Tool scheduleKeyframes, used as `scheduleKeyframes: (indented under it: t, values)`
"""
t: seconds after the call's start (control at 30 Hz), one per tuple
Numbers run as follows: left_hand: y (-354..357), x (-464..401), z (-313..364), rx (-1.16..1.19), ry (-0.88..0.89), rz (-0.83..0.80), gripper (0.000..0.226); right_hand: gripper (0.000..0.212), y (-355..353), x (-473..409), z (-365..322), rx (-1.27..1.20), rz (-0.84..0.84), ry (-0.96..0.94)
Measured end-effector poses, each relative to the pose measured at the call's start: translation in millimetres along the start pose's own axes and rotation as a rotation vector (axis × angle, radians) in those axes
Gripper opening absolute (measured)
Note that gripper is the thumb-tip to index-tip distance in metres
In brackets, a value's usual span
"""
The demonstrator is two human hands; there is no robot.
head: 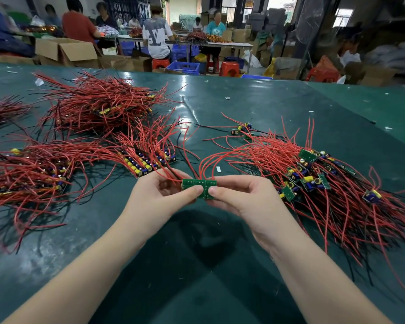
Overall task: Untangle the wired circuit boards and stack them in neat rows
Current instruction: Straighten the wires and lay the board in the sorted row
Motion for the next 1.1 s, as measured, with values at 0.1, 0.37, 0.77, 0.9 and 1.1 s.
scheduleKeyframes:
  t: [0.1, 0.37, 0.77, 0.9, 1.1]
  values:
    - [-0.2, -0.3, 0.6, -0.081, 0.031, 0.019, 0.019, 0.017, -0.1, -1.0, 3.3, 0.041, 0.070, -0.012]
    - [0.3, 1.2, 4.2, -0.233, 0.090, 0.063, 0.025, 0.027, 4.3, -0.1, 5.7, 0.043, 0.135, -0.044]
    - [0.7, 4.5, 4.2, -0.355, 0.136, 0.085, 0.021, 0.033, 6.9, 0.2, 7.7, 0.002, 0.125, -0.029]
    - [-0.2, 3.0, 2.2, -0.361, 0.127, 0.092, 0.021, 0.034, 8.1, 0.5, 7.1, 0.014, 0.129, -0.041]
    - [1.8, 2.5, 0.2, -0.331, 0.100, 0.118, 0.021, 0.027, 6.5, -0.3, 7.9, 0.042, 0.155, -0.052]
Point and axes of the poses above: each hand's wrist, its own x-axis away from the middle knuckle, its own y-axis out of the palm, z = x × y, the point moved 4 cm from there along -x, towards the middle knuckle, and after that the axes turned 12 degrees about y, right-handed, at the moved point
